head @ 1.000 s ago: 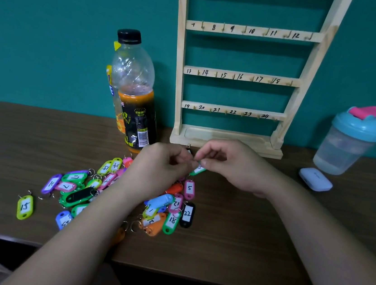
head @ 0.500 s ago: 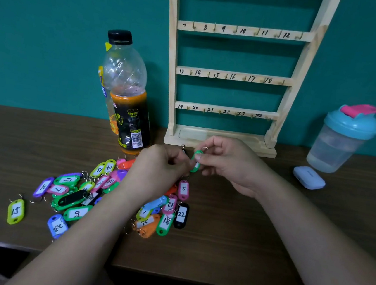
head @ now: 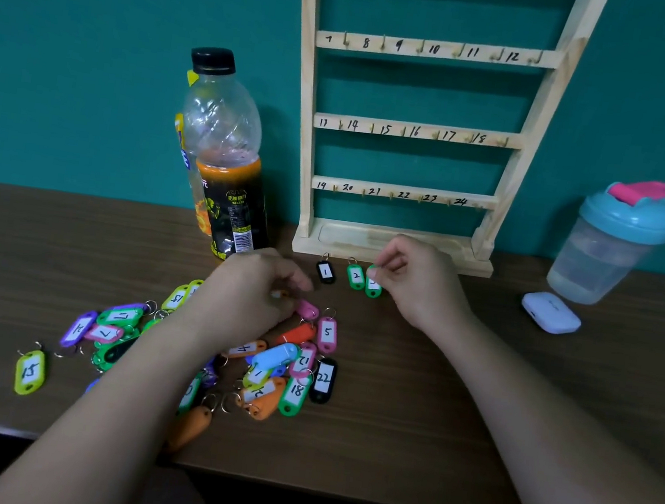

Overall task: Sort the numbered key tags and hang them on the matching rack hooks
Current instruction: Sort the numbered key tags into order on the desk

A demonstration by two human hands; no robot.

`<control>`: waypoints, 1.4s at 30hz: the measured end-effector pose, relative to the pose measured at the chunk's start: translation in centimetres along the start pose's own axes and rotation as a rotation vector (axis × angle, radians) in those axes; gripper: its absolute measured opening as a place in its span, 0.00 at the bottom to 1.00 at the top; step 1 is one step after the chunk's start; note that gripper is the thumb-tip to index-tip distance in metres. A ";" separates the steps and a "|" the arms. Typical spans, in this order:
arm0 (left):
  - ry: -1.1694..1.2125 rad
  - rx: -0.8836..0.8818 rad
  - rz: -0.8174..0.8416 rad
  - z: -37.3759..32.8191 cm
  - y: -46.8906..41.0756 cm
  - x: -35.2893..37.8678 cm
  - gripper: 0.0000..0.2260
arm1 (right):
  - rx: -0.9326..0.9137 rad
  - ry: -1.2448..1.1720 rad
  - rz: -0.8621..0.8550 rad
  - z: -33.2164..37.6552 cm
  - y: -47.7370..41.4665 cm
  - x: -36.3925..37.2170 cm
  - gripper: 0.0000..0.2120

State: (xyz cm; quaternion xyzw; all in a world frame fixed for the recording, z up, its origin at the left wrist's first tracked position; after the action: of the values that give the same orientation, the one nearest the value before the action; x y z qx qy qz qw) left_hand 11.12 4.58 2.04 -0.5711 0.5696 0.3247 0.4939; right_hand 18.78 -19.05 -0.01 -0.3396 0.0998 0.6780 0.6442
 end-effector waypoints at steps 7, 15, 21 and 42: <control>-0.056 0.058 0.018 0.3 0.1 0.2 0.08 | -0.088 0.113 -0.009 0.5 0.4 1.0 0.09; -0.098 0.116 -0.051 0.2 -0.6 0.7 0.05 | -0.201 0.013 0.015 2.4 1.6 0.7 0.06; -0.168 0.115 -0.152 -0.1 -0.7 0.7 0.05 | -0.209 -0.035 0.082 2.7 1.8 1.3 0.07; -0.067 -0.175 -0.103 1.2 1.1 -0.5 0.05 | -0.234 -0.037 0.381 4.6 3.5 2.3 0.06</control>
State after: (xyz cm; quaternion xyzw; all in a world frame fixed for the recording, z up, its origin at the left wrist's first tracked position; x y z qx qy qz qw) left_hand 10.24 6.03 1.90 -0.6294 0.4920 0.3664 0.4770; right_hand 14.13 -15.11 1.05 -0.3745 0.0710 0.8005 0.4625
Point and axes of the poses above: each hand's wrist, its own y-axis away from the middle knuckle, its own x-axis out of the palm, z = x × y, the point moved 3 cm from there along -y, towards the middle knuckle, and after that the axes turned 9 degrees about -y, right-handed, at the moved point
